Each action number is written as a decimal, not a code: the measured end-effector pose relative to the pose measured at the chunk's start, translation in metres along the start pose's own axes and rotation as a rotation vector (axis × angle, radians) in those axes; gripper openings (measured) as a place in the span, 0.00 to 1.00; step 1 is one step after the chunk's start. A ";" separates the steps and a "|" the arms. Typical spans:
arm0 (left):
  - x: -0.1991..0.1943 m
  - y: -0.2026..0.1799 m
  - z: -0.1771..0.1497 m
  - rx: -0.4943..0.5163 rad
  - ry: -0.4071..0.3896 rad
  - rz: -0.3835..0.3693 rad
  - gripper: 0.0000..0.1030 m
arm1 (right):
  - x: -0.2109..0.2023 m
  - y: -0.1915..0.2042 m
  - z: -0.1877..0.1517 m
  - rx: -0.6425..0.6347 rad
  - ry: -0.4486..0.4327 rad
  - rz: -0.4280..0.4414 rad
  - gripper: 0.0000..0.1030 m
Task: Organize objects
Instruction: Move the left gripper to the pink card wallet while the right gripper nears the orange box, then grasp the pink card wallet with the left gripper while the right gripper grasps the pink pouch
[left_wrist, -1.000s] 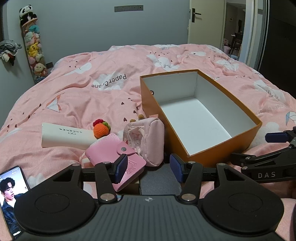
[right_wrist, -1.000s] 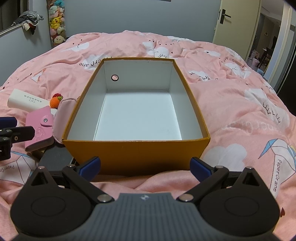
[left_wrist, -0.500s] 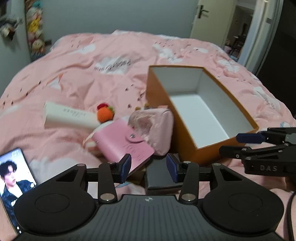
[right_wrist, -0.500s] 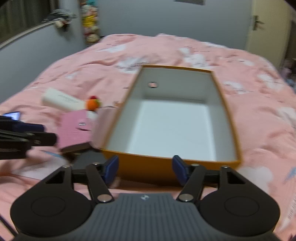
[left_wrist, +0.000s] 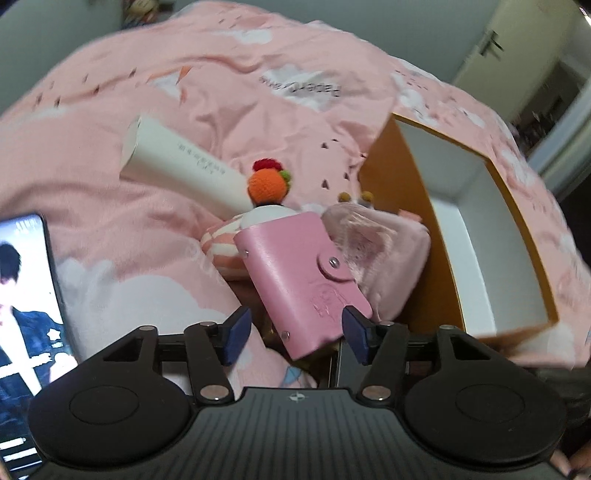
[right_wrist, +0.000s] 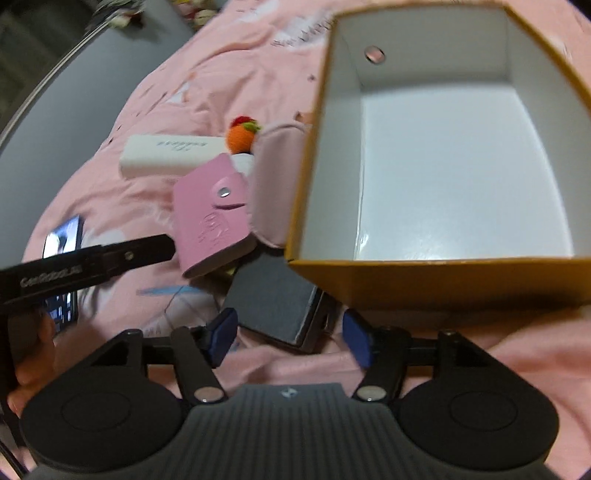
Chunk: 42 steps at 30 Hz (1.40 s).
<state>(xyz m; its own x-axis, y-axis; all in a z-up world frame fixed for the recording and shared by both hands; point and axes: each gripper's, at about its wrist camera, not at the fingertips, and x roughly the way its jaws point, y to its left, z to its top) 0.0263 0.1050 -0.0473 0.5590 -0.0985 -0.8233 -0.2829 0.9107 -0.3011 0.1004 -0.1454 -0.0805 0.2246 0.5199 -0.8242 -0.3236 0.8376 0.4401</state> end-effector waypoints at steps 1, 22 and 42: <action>0.005 0.003 0.002 -0.027 0.007 -0.004 0.66 | 0.005 -0.003 0.002 0.019 0.012 0.005 0.63; 0.039 0.012 0.013 -0.122 0.014 -0.085 0.43 | 0.045 -0.015 0.017 0.102 0.094 0.070 0.56; -0.012 -0.008 0.015 0.033 -0.129 -0.045 0.19 | -0.048 0.064 0.022 -0.418 -0.053 -0.121 0.39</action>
<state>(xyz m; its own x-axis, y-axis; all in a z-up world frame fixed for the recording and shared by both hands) 0.0336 0.1046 -0.0277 0.6666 -0.0887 -0.7401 -0.2307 0.9196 -0.3180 0.0890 -0.1128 -0.0051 0.3271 0.4391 -0.8368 -0.6341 0.7586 0.1502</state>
